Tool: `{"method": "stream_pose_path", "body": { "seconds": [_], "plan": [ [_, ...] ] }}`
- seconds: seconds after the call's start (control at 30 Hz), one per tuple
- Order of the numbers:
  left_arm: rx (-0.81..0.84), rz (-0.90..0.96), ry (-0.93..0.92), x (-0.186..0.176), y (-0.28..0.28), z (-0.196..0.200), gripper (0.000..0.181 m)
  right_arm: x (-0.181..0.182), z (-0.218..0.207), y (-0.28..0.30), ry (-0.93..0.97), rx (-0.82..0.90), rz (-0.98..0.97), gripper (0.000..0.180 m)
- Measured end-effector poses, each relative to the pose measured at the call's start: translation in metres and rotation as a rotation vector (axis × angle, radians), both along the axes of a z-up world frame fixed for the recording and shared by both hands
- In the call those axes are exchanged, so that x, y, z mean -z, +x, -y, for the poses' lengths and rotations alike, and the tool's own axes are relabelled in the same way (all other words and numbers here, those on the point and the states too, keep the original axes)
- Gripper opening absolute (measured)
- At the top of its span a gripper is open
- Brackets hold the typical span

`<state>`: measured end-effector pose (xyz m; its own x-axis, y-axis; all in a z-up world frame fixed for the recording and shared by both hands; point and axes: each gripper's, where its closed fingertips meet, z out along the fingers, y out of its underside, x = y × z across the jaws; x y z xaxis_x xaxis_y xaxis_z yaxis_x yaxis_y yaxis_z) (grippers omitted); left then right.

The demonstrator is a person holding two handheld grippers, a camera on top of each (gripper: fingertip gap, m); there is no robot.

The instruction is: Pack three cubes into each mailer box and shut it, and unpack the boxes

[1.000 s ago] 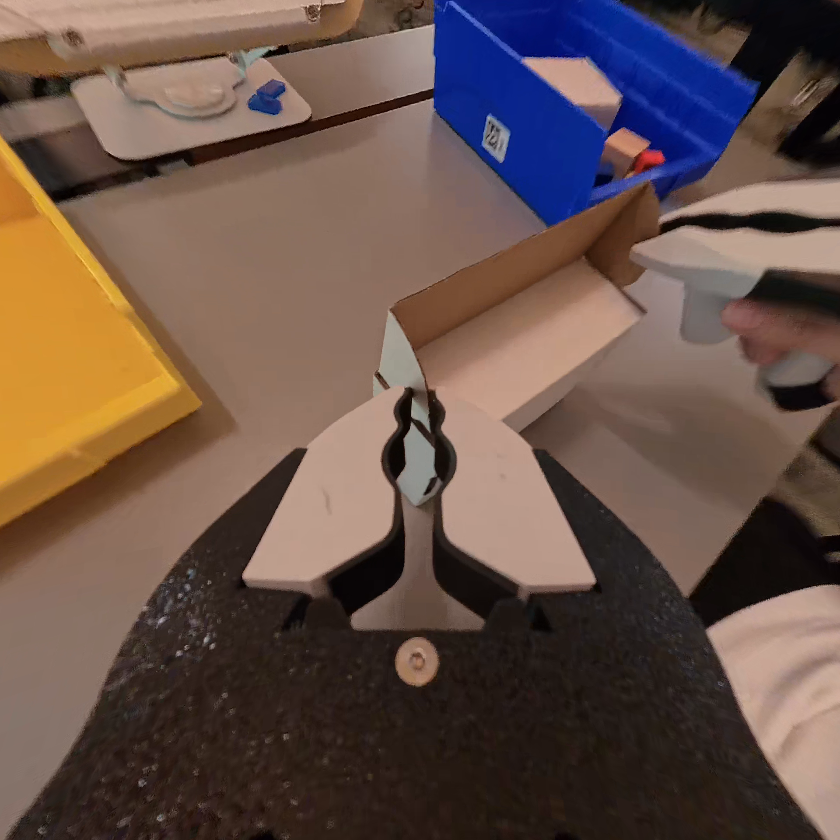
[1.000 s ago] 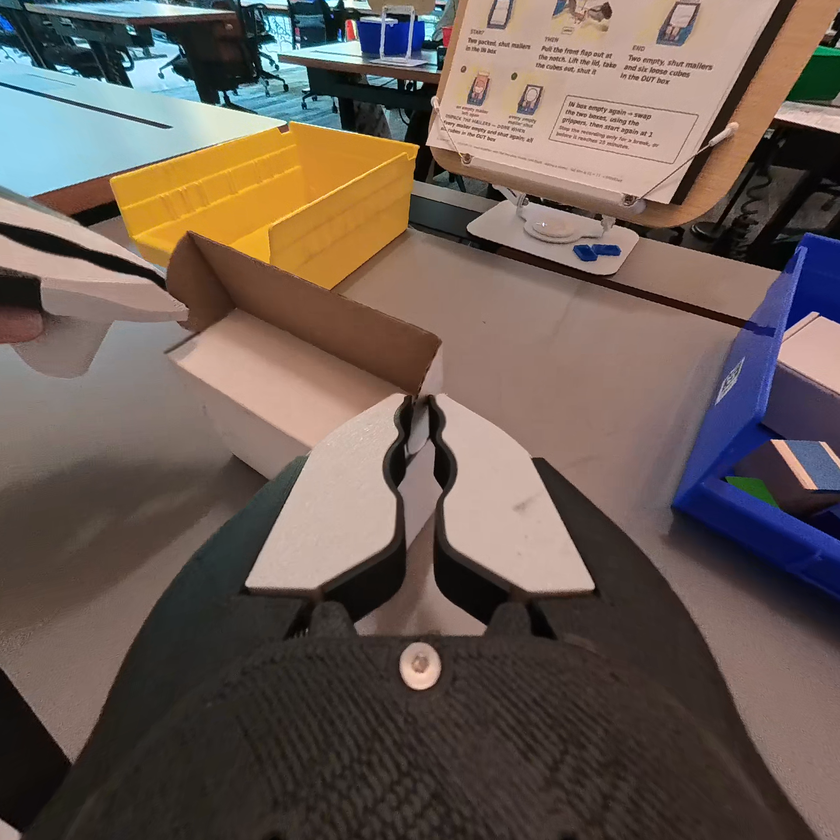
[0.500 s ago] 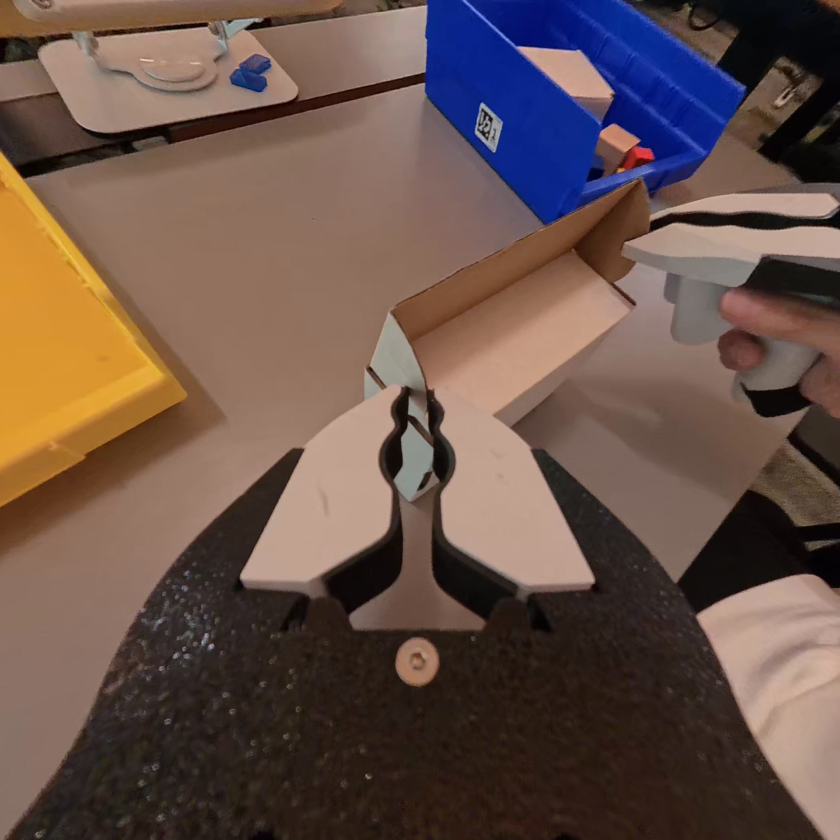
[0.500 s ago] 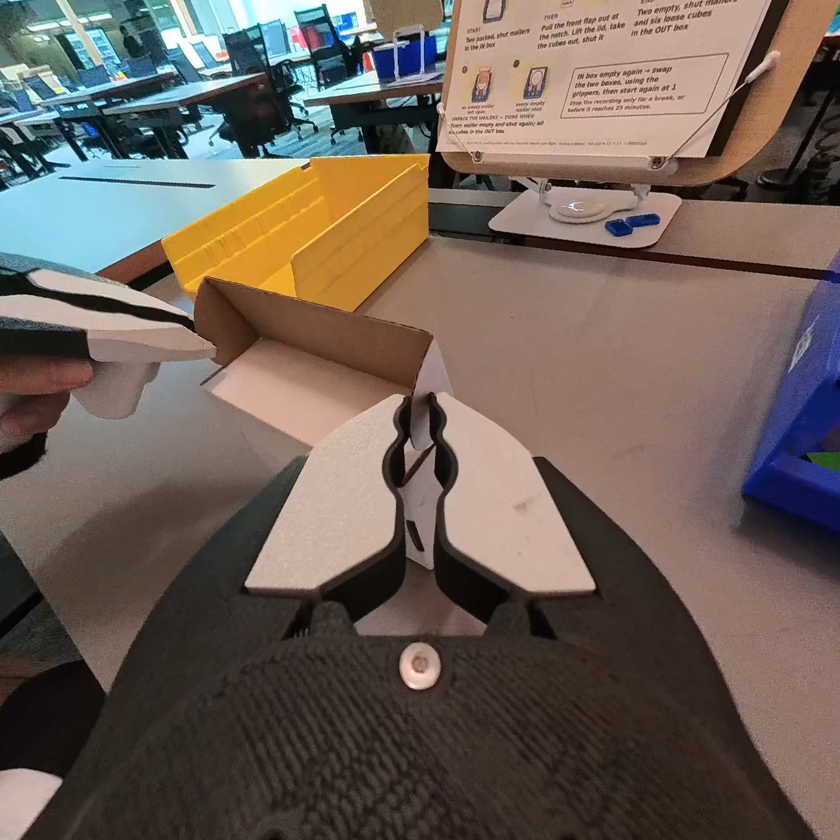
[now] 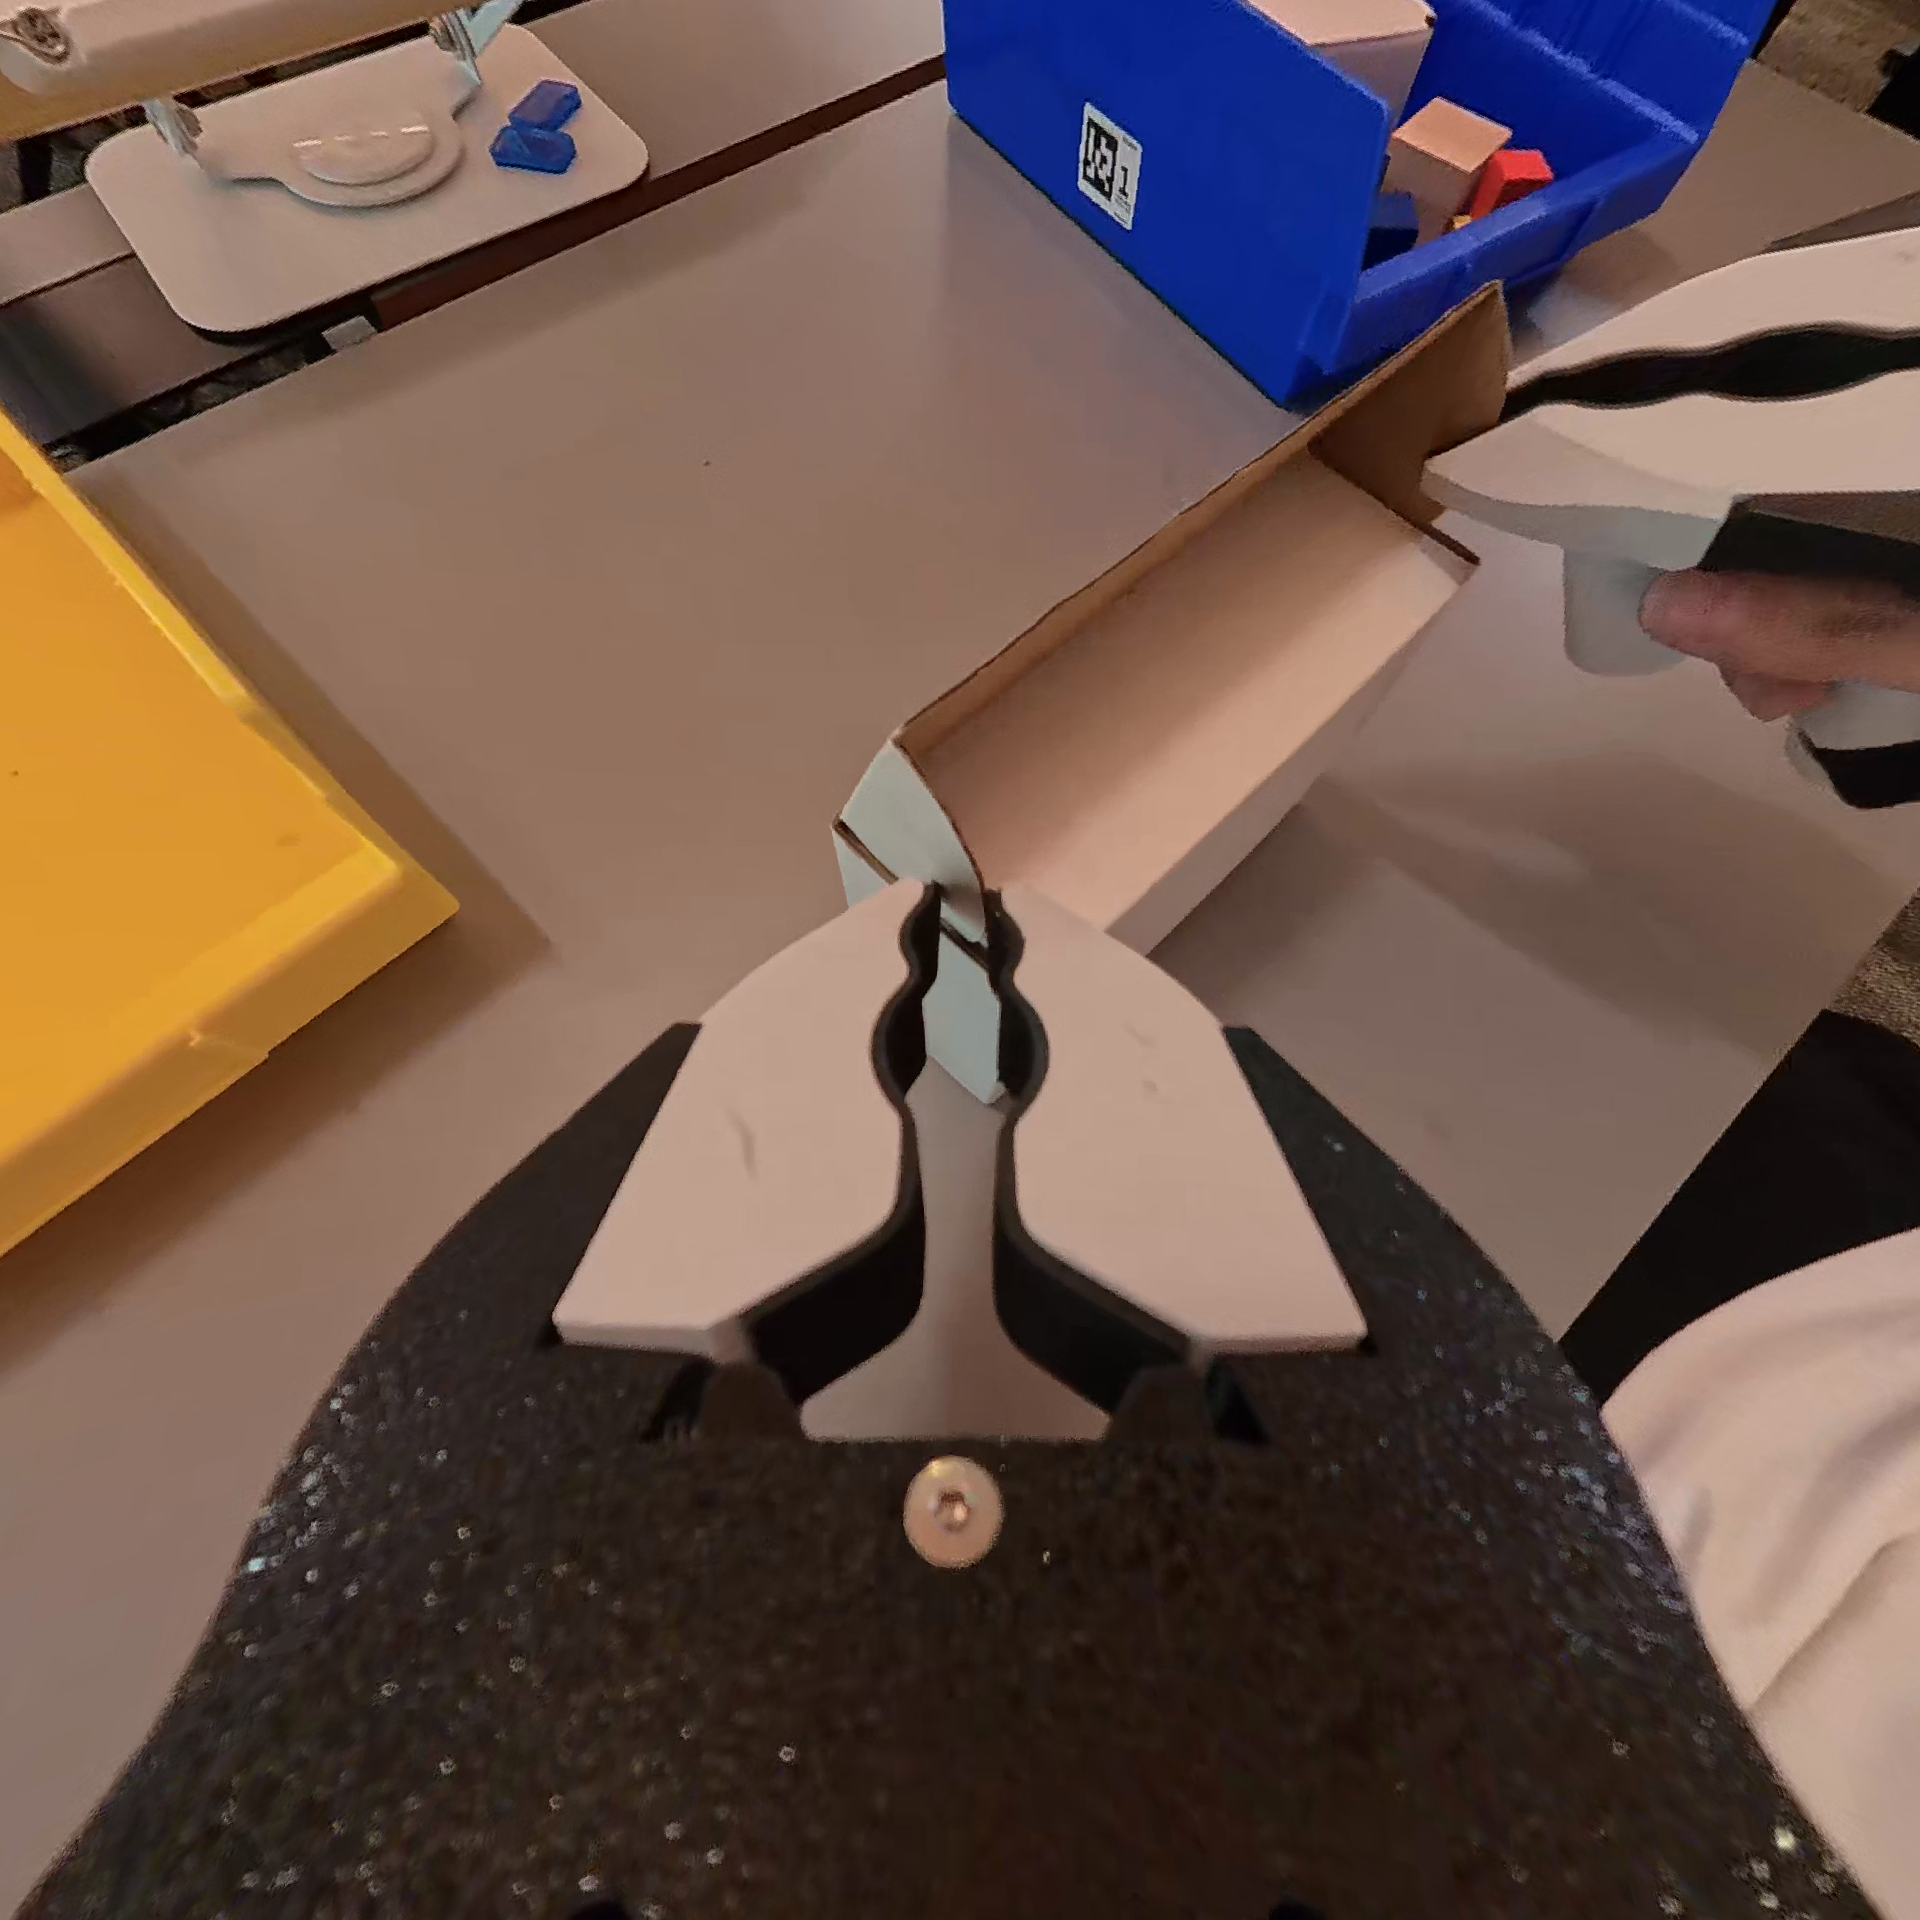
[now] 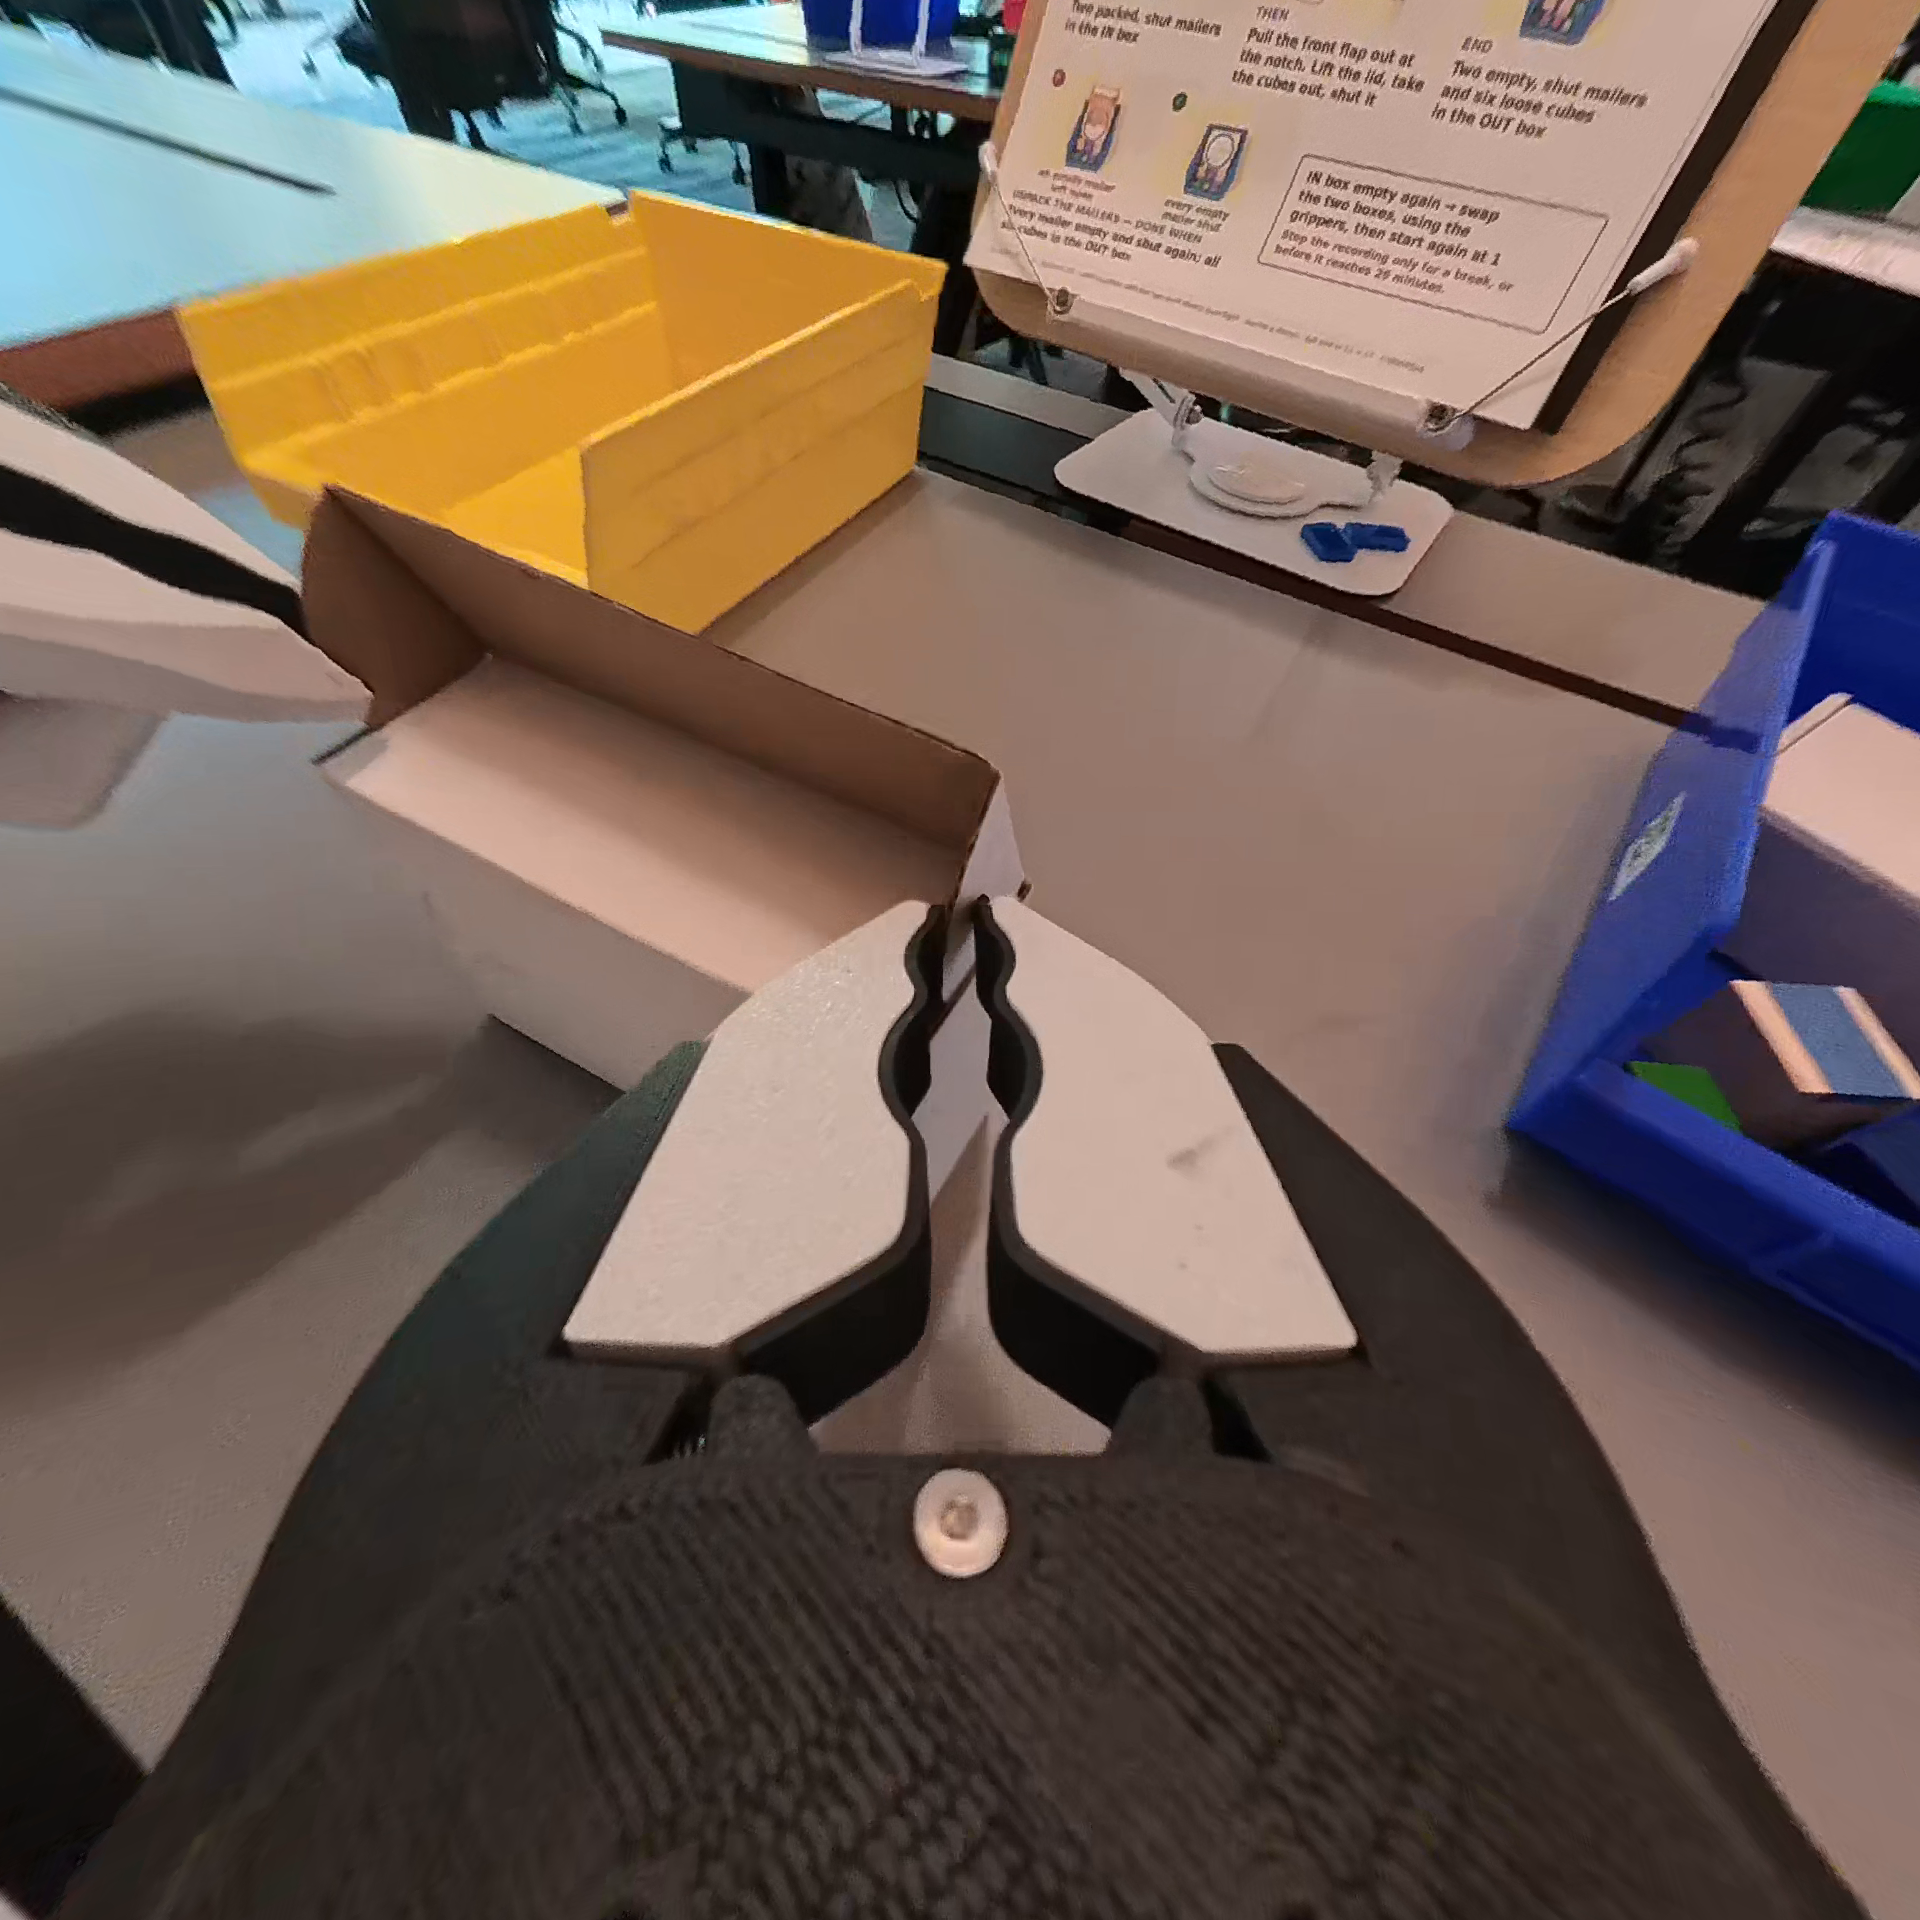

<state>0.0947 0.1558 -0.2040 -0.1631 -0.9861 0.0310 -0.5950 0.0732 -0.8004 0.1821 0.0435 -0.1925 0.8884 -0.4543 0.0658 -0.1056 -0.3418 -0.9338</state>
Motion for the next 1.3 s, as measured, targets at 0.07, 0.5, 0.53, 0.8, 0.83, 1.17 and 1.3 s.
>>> {"method": "stream_pose_path", "body": {
  "seconds": [0.07,0.5,0.53,0.8,0.83,1.17,1.3],
  "plan": [
    [0.017,-0.016,0.007,0.003,-0.001,0.001,0.008,0.002,0.000,0.001,-0.038,0.013,0.046,0.005],
    [0.027,0.248,-0.258,-0.048,-0.015,-0.034,0.004,0.005,-0.002,-0.002,-0.105,-0.002,0.141,0.006],
    [0.025,0.247,-0.241,-0.047,-0.014,-0.035,0.004,0.004,-0.002,-0.003,-0.117,-0.013,0.149,0.007],
    [0.035,0.259,-0.013,-0.039,-0.002,-0.026,0.003,-0.079,0.005,0.010,-0.095,-0.062,0.562,0.002],
    [0.035,0.251,0.011,-0.036,-0.001,-0.025,0.003,-0.083,0.000,0.013,-0.161,-0.090,0.656,0.000],
    [0.012,0.252,0.202,-0.028,0.005,-0.035,0.001,-0.036,-0.026,0.011,-0.582,-0.271,0.939,0.000],
    [0.021,0.318,0.289,-0.034,0.009,-0.036,0.000,-0.027,-0.023,0.007,-0.630,-0.305,0.923,0.000]
  ]
}}
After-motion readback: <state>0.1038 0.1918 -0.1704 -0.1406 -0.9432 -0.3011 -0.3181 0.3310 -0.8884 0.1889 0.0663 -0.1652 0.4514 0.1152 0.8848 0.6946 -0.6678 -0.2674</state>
